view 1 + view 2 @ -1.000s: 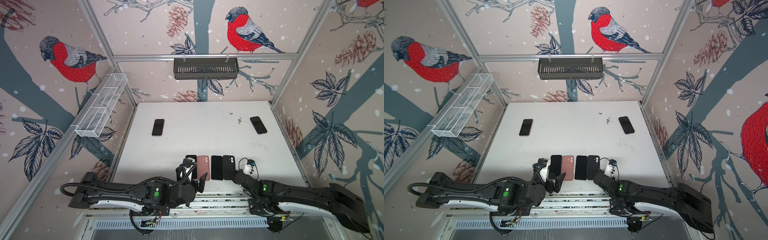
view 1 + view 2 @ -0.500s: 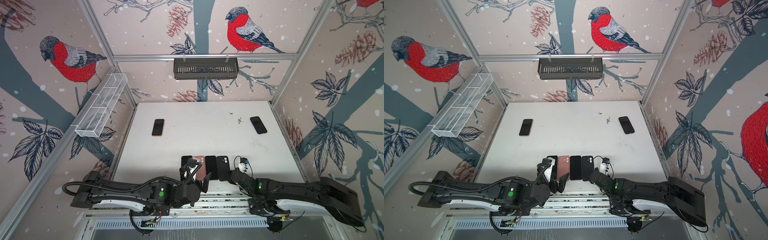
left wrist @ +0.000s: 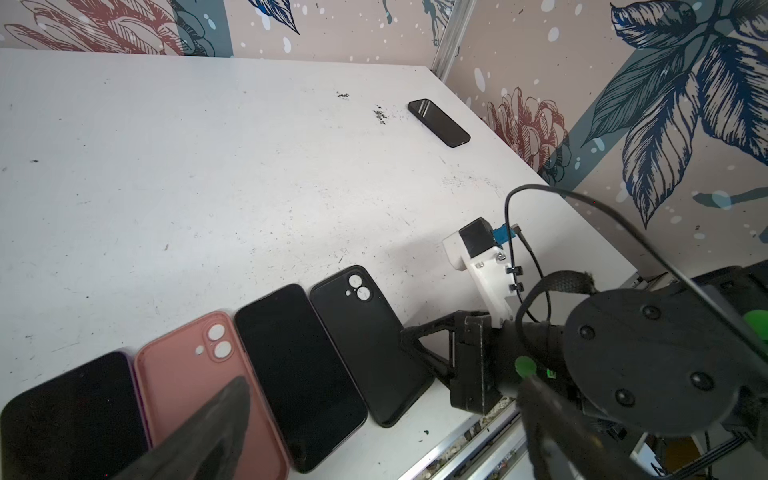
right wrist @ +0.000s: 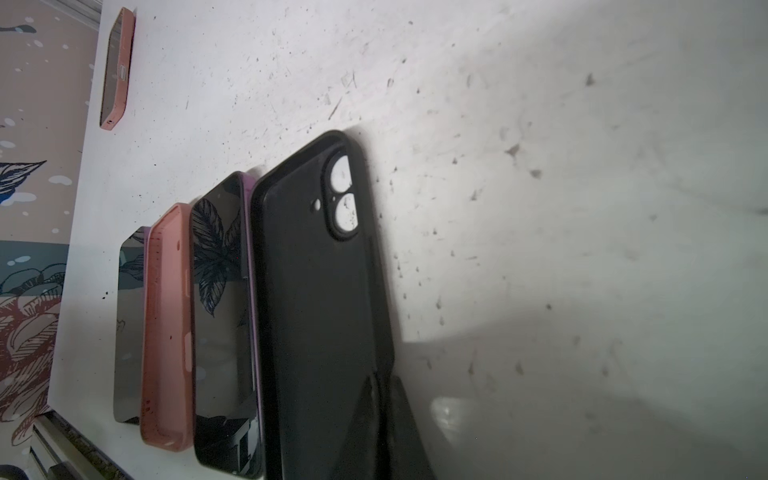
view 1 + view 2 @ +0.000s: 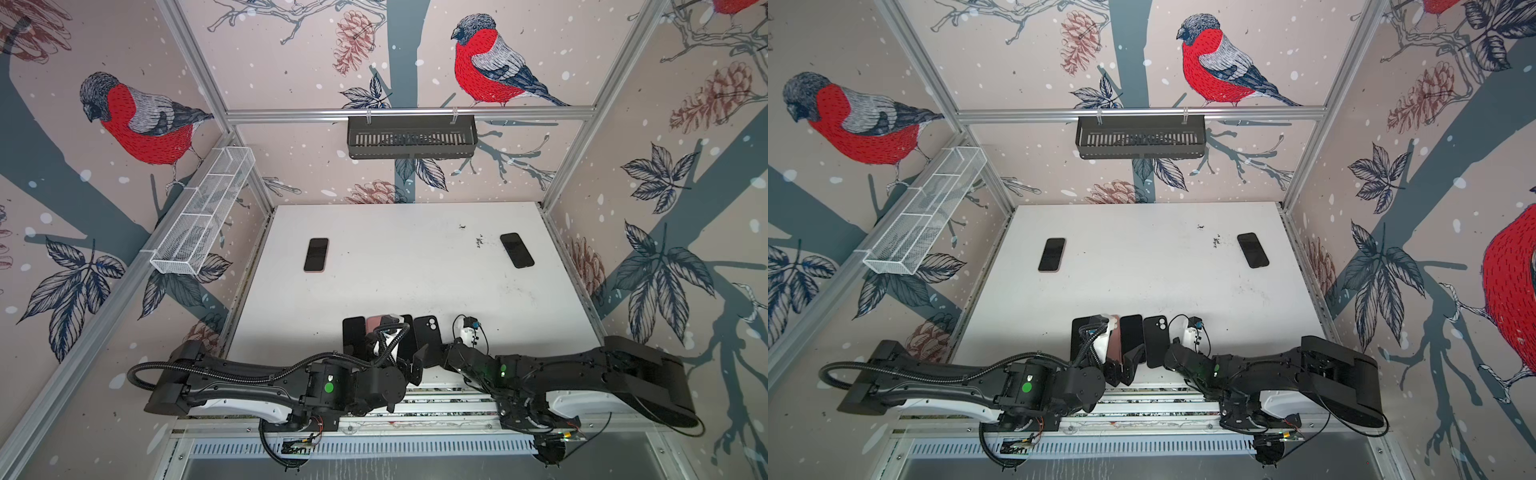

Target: Take the phone out of the phone case

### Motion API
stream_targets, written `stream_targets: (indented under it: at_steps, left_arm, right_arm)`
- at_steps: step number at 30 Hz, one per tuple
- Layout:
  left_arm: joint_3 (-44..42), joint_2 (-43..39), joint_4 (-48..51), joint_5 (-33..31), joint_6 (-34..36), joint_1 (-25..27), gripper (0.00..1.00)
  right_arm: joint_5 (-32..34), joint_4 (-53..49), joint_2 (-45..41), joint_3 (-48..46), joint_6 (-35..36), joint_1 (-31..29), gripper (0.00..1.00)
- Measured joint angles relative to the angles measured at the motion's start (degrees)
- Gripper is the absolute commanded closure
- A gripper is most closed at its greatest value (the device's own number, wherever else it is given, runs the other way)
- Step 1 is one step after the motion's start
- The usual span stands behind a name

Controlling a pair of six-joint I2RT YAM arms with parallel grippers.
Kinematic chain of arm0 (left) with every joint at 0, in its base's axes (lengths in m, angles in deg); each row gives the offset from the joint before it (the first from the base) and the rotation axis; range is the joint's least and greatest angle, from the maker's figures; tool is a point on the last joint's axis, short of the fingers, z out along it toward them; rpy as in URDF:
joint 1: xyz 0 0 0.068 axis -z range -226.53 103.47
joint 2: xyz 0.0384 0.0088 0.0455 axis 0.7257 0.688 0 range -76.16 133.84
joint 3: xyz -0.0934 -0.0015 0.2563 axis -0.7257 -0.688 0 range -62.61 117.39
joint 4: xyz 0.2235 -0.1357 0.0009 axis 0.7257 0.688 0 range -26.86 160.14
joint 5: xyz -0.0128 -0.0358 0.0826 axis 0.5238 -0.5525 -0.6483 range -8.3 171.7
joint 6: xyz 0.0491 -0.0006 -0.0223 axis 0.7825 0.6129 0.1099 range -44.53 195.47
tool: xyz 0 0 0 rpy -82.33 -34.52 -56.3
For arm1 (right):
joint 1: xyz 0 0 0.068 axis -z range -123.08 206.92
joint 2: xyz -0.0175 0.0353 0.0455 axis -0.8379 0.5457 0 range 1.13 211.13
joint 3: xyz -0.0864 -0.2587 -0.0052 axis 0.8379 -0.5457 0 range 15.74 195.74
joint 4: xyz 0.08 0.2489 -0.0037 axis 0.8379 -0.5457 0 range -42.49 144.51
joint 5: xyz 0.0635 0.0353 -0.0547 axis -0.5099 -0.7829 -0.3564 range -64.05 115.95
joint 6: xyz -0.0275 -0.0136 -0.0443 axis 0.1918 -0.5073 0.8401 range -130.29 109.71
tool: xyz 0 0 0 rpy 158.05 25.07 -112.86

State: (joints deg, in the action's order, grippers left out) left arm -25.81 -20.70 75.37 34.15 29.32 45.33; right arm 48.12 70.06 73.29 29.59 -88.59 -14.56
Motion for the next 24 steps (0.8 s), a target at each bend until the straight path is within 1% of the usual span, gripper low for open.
stream_targets:
  at_steps: [2,4,5,6,9,11,16,20,24]
  left_arm:
    - [0.0,0.0,0.0,0.0,-0.1,0.0,0.01]
    - [0.0,0.0,0.0,0.1,-0.4,0.0,0.01]
    - [0.0,0.0,0.1,0.1,-0.6,0.0,0.01]
    - [0.0,0.0,0.2,0.0,-0.9,0.0,0.01]
    - [0.4,0.1,2.9,-0.6,-3.5,0.0,0.01]
    - [0.7,0.2,6.1,-0.9,-6.0,-0.4,0.01]
    - [2.6,2.0,17.6,-0.9,-13.6,-1.3,0.01]
    - [3.1,3.5,25.9,0.5,-19.1,-1.3,0.01]
    - [3.3,4.2,31.8,1.0,-23.4,-1.3,0.01]
  right_arm:
    - [-0.2,0.4,-0.2,0.0,-0.7,-0.2,0.68]
    - [-0.3,1.4,-0.5,0.0,-1.2,-0.4,0.57]
    - [-0.6,1.0,-1.2,-0.1,-1.3,-0.5,0.49]
    - [-0.6,0.9,-1.9,-0.2,-1.4,-0.6,0.33]
    - [-0.6,-0.4,-5.6,-0.6,-1.6,-0.8,0.00]
    - [-0.4,-2.4,-9.0,-0.7,-0.9,-0.9,0.00]
    - [0.5,-14.7,-17.7,-0.7,0.7,-0.9,0.00]
    - [0.7,-21.0,-23.9,-0.6,4.8,-0.9,0.00]
    - [2.1,-25.9,-29.3,0.2,8.5,-0.6,0.00]
